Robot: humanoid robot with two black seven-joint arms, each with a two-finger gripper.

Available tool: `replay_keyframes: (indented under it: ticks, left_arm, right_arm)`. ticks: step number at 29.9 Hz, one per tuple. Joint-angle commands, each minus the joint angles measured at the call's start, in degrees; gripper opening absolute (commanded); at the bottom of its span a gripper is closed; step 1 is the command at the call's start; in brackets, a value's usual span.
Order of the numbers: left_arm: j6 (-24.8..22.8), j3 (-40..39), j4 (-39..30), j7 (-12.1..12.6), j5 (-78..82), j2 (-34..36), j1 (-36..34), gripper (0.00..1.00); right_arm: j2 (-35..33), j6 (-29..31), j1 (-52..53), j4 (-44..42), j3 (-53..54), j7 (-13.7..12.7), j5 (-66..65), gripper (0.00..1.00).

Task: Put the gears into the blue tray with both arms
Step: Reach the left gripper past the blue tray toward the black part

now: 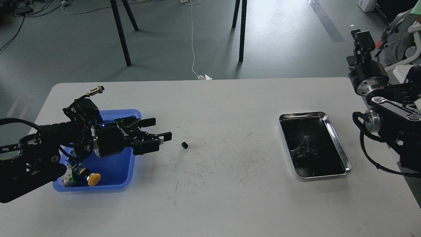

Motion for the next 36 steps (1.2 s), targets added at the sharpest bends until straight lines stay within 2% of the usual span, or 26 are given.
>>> replay_keyframes:
  ticks: [1, 11, 16, 19, 36]
  left_arm:
    - [0.6, 0.2, 1.6, 0.0, 1.4, -3.9, -0.2, 0.98]
    - [2.8, 1.7, 11.9, 0.0, 6.8, -11.4, -0.1, 0.97]
    - [3.6, 2.4, 14.6, 0.0, 7.8, -16.6, 0.6, 0.97]
    - [4.4, 2.5, 19.0, 0.0, 9.5, -19.3, 0.7, 0.97]
    - [8.0, 4.1, 24.6, 0.0, 11.0, -21.1, 2.1, 0.93]
  right_arm:
    - [-0.4, -0.6, -0.2, 0.3, 0.0, 0.0, 0.1, 0.95]
    - [-0.4, -0.8, -0.4, -0.3, 0.0, 0.0, 0.1, 0.95]
    - [-0.4, -0.7, -0.4, -0.4, -0.4, 0.0, 0.0, 0.95]
    - [-0.4, -0.7, -0.4, -0.5, -0.4, 0.1, 0.0, 0.95]
    - [0.2, -0.7, -0.4, -0.6, -0.5, 0.1, -0.2, 0.95]
